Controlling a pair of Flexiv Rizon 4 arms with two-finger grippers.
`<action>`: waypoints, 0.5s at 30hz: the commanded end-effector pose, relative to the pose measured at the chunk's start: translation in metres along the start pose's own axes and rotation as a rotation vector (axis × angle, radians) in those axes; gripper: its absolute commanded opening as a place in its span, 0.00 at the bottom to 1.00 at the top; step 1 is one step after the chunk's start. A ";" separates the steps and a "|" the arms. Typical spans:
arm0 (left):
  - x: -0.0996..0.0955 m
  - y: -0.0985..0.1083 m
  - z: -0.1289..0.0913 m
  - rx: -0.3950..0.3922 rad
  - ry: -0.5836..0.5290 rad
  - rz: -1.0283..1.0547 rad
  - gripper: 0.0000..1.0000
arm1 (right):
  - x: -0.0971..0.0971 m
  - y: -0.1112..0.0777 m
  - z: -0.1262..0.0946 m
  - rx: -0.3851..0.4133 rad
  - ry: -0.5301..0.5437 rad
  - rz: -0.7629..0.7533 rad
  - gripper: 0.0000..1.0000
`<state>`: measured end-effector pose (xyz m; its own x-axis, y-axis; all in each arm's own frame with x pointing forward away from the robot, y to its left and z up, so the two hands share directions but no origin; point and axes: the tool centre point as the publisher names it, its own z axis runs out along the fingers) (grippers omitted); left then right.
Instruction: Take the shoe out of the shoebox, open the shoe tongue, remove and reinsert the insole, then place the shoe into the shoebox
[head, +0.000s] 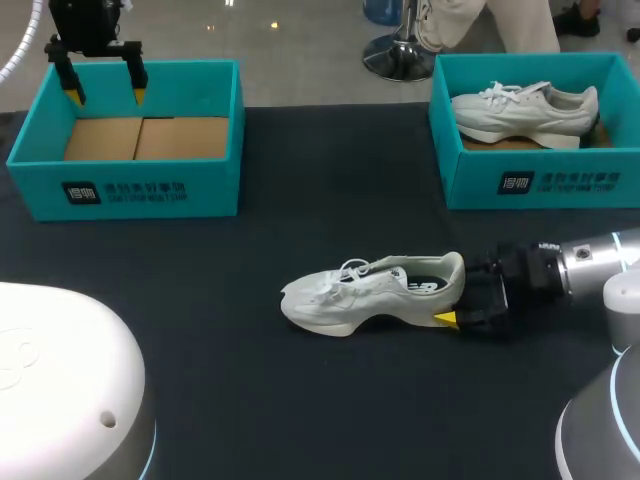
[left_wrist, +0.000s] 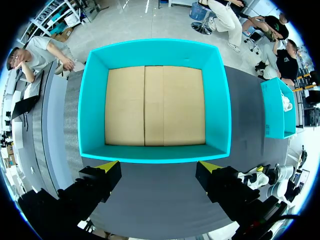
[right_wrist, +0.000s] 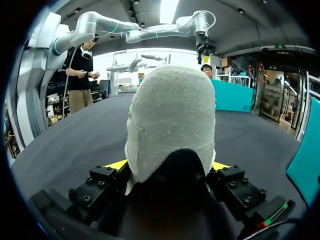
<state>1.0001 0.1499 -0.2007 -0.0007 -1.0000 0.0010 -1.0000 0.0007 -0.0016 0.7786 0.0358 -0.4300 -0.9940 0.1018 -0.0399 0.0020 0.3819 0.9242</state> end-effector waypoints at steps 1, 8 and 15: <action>0.000 0.000 0.000 -0.001 -0.001 0.000 1.00 | 0.001 -0.003 0.002 0.001 -0.005 0.001 0.00; 0.000 0.000 0.000 -0.001 -0.001 0.000 1.00 | 0.003 0.000 0.001 0.011 -0.015 -0.009 0.00; 0.000 0.000 0.000 -0.001 -0.001 0.000 1.00 | 0.003 0.000 0.001 0.011 -0.015 -0.009 0.00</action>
<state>1.0001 0.1499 -0.2007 -0.0007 -1.0000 0.0010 -1.0000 0.0007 -0.0017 0.7772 0.0361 -0.4296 -0.9923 0.1114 -0.0536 -0.0060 0.3898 0.9209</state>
